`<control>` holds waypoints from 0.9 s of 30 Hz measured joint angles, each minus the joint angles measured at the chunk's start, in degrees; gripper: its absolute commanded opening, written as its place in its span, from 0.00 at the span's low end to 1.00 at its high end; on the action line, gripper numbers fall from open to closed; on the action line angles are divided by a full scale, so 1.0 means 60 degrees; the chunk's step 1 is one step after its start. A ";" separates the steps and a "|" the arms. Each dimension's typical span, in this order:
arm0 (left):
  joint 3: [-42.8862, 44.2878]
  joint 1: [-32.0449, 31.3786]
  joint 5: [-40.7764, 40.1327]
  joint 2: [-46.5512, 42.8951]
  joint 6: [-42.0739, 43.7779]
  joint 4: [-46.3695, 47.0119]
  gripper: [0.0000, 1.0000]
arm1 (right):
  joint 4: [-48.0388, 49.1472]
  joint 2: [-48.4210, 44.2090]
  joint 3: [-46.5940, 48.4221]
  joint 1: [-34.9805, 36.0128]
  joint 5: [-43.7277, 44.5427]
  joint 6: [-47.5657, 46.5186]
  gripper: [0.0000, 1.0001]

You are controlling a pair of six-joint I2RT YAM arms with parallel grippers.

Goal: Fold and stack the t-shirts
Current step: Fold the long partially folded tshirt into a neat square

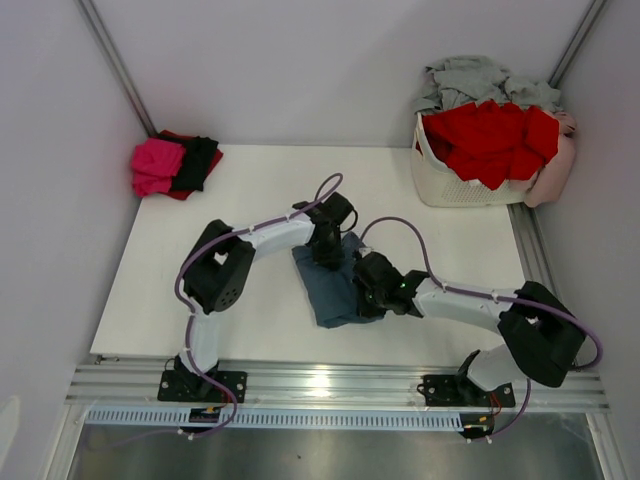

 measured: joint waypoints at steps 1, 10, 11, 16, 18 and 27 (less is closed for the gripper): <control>-0.0084 0.0000 -0.0044 -0.0062 -0.0011 0.0076 0.15 | -0.0364 -0.0178 -0.0069 0.0044 0.0033 0.0047 0.00; -0.2062 0.0004 -0.1249 -0.1526 -0.0025 0.1188 0.49 | -0.1938 -0.2495 -0.0342 0.0594 0.1129 0.0517 0.74; -0.2120 0.0004 -0.1373 -0.1599 0.0000 0.1118 0.57 | -0.1909 -0.2918 -0.0393 0.0623 0.1359 0.0510 0.90; -0.2630 0.0004 -0.1993 -0.2521 0.0197 0.0605 0.99 | -0.1366 -0.4543 -0.0517 0.0495 0.2448 0.0350 0.99; -0.2845 0.0004 -0.2218 -0.3147 0.0240 0.0339 0.99 | -0.1173 -0.4579 -0.0517 0.0295 0.2608 0.0273 0.99; -0.3424 0.0007 -0.2557 -0.5639 0.0178 -0.0146 0.99 | -0.0936 -0.3515 -0.0517 0.0062 0.2583 0.0175 0.99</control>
